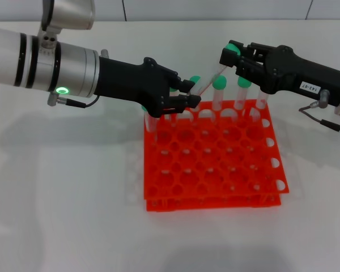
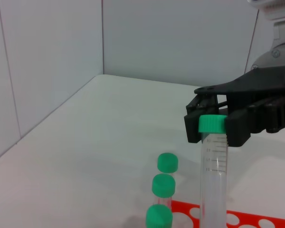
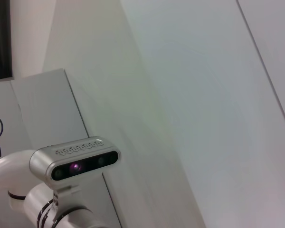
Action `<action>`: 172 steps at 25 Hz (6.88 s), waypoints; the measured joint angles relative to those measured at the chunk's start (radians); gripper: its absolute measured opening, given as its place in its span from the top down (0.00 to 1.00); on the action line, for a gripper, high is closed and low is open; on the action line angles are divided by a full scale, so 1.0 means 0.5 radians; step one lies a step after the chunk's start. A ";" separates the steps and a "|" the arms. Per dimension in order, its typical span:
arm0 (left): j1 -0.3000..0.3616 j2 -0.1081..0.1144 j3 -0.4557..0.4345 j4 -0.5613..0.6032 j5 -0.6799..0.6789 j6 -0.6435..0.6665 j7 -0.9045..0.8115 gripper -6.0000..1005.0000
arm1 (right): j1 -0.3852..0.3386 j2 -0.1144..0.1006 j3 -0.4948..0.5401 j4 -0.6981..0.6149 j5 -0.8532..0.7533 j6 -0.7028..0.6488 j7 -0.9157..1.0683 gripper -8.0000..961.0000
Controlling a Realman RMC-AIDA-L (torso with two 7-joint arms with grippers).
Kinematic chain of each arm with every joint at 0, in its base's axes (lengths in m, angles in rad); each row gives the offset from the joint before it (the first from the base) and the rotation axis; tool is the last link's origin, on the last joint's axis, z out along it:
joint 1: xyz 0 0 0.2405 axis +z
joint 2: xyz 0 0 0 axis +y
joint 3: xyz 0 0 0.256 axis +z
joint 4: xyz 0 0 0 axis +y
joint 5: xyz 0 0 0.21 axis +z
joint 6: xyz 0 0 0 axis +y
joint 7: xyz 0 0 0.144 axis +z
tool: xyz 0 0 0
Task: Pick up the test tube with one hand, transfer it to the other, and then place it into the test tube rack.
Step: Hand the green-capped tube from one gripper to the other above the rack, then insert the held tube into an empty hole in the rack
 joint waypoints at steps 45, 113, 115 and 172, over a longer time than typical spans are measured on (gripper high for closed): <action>1.180 -0.035 -0.160 1.910 -0.072 0.588 -1.080 0.12 | 0.072 -0.075 0.017 -0.344 -0.438 -0.019 0.273 0.67; 1.560 -0.031 -0.585 0.907 -0.455 0.531 -0.063 0.12 | 0.443 -0.024 -0.147 -0.566 -1.012 0.276 0.538 0.62; 1.553 -0.031 -0.585 0.904 -0.454 0.531 -0.063 0.12 | 0.444 -0.024 -0.148 -0.565 -1.012 0.276 0.540 0.62; 1.440 -0.028 -0.585 0.839 -0.346 0.512 -0.062 0.12 | 0.440 -0.004 -0.367 -0.509 -1.009 0.511 0.524 0.57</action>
